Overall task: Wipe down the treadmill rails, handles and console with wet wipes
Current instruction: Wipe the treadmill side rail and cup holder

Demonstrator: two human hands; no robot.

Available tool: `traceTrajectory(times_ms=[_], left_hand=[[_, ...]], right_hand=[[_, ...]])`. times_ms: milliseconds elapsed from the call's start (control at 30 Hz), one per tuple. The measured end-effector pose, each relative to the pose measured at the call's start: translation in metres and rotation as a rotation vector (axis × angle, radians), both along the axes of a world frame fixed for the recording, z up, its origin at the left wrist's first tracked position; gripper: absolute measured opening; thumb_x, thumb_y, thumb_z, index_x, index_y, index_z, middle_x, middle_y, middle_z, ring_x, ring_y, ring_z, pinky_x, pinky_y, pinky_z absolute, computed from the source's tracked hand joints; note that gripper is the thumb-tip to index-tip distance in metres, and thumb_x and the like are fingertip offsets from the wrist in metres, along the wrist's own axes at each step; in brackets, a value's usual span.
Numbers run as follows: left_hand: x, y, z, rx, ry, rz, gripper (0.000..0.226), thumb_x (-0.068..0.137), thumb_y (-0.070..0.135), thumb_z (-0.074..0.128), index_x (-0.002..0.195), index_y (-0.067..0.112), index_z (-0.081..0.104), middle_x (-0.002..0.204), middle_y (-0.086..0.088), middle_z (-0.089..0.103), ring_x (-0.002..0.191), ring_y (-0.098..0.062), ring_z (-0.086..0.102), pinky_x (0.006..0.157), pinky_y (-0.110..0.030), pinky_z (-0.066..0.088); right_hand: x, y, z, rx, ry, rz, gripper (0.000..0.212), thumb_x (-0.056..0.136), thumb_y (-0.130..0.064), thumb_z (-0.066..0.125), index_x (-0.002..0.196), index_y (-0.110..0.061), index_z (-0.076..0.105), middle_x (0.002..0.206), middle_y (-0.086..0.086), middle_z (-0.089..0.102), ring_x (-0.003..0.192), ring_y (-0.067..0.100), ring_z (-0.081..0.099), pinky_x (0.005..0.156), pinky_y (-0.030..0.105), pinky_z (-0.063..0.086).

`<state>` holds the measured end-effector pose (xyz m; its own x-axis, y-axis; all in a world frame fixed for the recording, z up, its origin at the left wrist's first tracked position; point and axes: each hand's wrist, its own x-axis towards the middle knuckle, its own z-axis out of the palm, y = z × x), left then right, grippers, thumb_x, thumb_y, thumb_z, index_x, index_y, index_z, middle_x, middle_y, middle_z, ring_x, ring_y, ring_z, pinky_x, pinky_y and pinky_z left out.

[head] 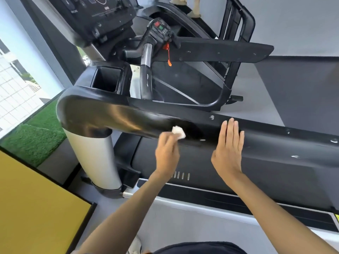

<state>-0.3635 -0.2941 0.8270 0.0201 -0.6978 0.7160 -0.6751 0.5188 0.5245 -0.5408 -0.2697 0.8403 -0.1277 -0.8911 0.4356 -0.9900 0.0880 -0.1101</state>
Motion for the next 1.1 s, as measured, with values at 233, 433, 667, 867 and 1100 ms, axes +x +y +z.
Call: traceTrajectory(times_ms=[233, 433, 667, 867, 1100], left_hand=[[0.023, -0.043, 0.038, 0.212, 0.528, 0.387, 0.015, 0.095, 0.001, 0.045, 0.105, -0.003, 0.056, 0.100, -0.007, 0.047, 0.088, -0.018, 0.048, 0.079, -0.022, 0.038], [-0.053, -0.015, 0.017, 0.030, 0.080, 0.019, 0.033, 0.084, -0.011, 0.048, 0.107, 0.005, 0.066, 0.101, -0.007, 0.062, 0.093, -0.020, 0.050, 0.086, -0.022, 0.042], [-0.026, 0.007, -0.021, 0.088, -0.071, -0.151, 0.020, 0.089, 0.008, 0.043, 0.102, 0.017, 0.056, 0.101, -0.003, 0.052, 0.087, -0.016, 0.052, 0.063, -0.032, 0.049], [0.022, -0.022, 0.004, 0.220, 0.476, 0.320, 0.013, 0.096, -0.002, 0.042, 0.101, 0.002, 0.053, 0.099, 0.000, 0.042, 0.088, -0.015, 0.045, 0.073, -0.022, 0.034], [-0.063, 0.007, -0.021, 0.337, 0.212, -0.119, 0.035, 0.087, -0.015, 0.047, 0.107, 0.009, 0.063, 0.105, -0.003, 0.054, 0.097, -0.019, 0.056, 0.087, -0.029, 0.048]], right_hand=[[0.001, 0.000, 0.001, -0.003, -0.008, -0.005, 0.095, 0.067, 0.008, 0.059, 0.150, 0.001, 0.013, 0.156, 0.021, 0.015, 0.146, 0.035, 0.008, 0.118, 0.047, 0.005], [-0.005, 0.001, 0.001, 0.025, 0.013, 0.014, 0.098, 0.064, 0.011, 0.058, 0.150, 0.001, 0.012, 0.157, 0.020, 0.013, 0.146, 0.033, 0.008, 0.118, 0.044, -0.002], [-0.002, 0.003, 0.004, 0.041, -0.015, 0.009, 0.099, 0.064, 0.011, 0.058, 0.151, 0.000, 0.012, 0.157, 0.020, 0.012, 0.146, 0.033, 0.007, 0.118, 0.042, -0.005], [0.005, 0.001, 0.005, 0.040, -0.034, -0.022, 0.100, 0.064, 0.007, 0.060, 0.151, -0.001, 0.010, 0.157, 0.020, 0.012, 0.146, 0.034, 0.007, 0.119, 0.044, 0.001], [-0.006, 0.006, 0.009, 0.115, 0.026, -0.002, 0.102, 0.064, 0.011, 0.059, 0.151, -0.004, 0.007, 0.159, 0.016, 0.007, 0.147, 0.028, 0.001, 0.119, 0.044, 0.002]])
